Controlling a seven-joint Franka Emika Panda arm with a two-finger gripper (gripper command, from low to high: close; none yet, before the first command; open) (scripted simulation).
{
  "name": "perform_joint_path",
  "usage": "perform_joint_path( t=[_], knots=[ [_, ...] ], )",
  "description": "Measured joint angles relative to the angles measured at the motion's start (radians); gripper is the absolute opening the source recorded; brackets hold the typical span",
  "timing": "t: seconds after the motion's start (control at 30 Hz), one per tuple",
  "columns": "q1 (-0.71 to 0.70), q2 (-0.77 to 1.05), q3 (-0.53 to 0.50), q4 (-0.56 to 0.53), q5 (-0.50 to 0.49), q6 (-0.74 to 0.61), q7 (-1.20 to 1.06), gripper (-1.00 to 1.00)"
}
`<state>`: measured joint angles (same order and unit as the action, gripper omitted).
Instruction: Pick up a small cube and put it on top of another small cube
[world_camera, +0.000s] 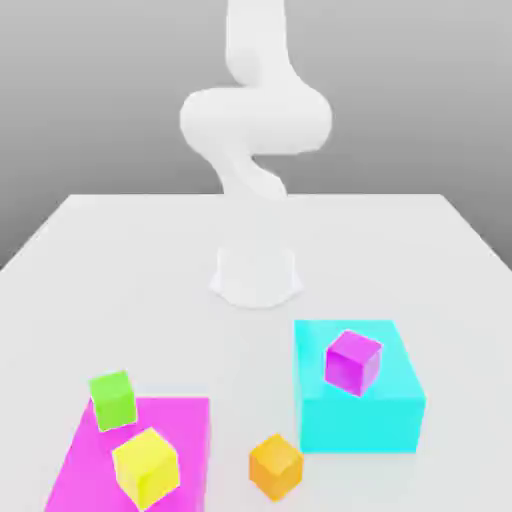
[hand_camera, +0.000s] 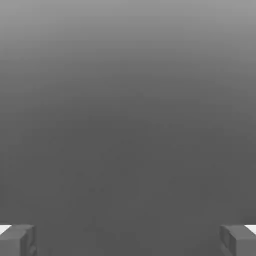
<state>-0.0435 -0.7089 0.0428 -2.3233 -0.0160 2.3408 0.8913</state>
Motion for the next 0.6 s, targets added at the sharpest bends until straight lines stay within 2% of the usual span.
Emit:
perform_joint_path(
  t=[0.33, 0.6],
  knots=[
    [-0.143, 0.369, 0.149, -0.094, -0.094, 0.164, 0.389, 0.0],
    [-0.187, 0.66, 0.195, -0.167, -0.17, 0.292, 0.698, 0.0]
  ],
)
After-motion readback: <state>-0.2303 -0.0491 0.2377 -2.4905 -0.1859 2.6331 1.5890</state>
